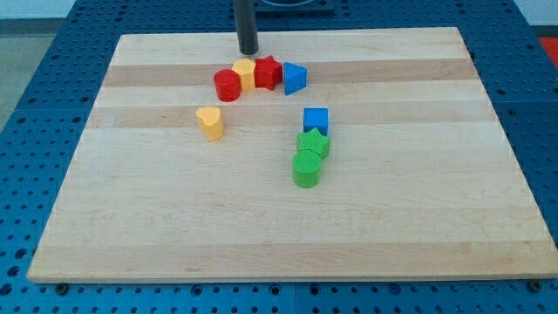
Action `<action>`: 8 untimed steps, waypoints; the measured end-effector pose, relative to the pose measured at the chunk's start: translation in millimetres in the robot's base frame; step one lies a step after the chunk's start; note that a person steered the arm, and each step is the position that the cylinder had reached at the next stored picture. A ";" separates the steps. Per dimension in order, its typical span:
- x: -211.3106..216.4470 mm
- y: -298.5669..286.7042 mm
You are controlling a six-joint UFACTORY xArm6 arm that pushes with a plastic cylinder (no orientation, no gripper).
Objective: Touch the top of yellow hexagon and red star
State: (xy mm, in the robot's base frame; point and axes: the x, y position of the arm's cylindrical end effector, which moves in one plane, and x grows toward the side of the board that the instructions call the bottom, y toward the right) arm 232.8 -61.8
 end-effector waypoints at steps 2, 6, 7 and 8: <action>31.3 0.9; 60.2 7.1; 50.7 -8.4; 29.9 -12.8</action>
